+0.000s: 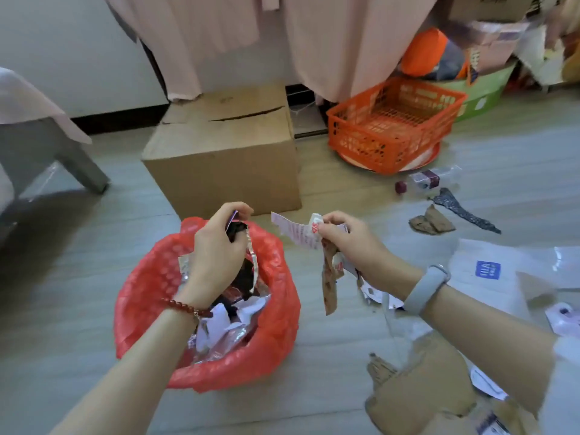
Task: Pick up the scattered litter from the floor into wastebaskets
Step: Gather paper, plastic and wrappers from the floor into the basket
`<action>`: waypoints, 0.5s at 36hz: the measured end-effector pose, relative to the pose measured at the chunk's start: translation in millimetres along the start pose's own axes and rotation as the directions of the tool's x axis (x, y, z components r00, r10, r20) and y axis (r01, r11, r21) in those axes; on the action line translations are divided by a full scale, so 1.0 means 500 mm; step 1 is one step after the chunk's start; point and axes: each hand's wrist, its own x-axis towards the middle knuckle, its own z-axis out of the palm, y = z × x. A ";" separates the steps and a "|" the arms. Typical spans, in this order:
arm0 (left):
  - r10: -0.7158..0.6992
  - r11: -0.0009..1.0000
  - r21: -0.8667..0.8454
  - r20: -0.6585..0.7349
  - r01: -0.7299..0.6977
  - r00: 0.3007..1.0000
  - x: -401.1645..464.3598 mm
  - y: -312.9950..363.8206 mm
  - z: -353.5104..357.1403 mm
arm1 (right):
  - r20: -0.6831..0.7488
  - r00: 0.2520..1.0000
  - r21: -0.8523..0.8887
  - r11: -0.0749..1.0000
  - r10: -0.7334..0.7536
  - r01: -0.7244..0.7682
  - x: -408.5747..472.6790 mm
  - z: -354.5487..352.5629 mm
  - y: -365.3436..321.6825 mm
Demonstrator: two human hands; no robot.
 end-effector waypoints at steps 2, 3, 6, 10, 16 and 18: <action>-0.027 1.000 -0.013 -0.063 0.026 0.998 -0.008 -0.025 -0.047 | 0.048 0.998 -0.044 0.998 -0.036 0.038 0.016 0.065 -0.013; -0.036 0.999 0.003 -0.083 0.036 0.996 -0.012 -0.041 -0.063 | 0.056 0.997 -0.046 0.998 -0.049 0.051 0.023 0.097 -0.019; -0.088 0.987 0.134 -0.007 0.089 0.996 -0.033 -0.096 -0.079 | 0.027 0.998 -0.054 0.996 -0.064 0.065 0.041 0.182 -0.020; -0.264 0.905 0.407 0.301 0.127 0.916 -0.067 -0.163 -0.086 | 0.116 0.986 -0.353 0.923 -0.120 0.154 0.070 0.260 0.032; -0.286 0.858 0.512 0.443 0.021 0.850 -0.099 -0.206 -0.137 | 0.399 0.912 -0.661 0.659 -0.094 0.358 0.052 0.253 0.074; -0.294 0.804 0.592 0.473 -0.052 0.830 -0.103 -0.219 -0.146 | 0.477 0.875 -0.716 0.541 -0.082 0.441 0.044 0.249 0.080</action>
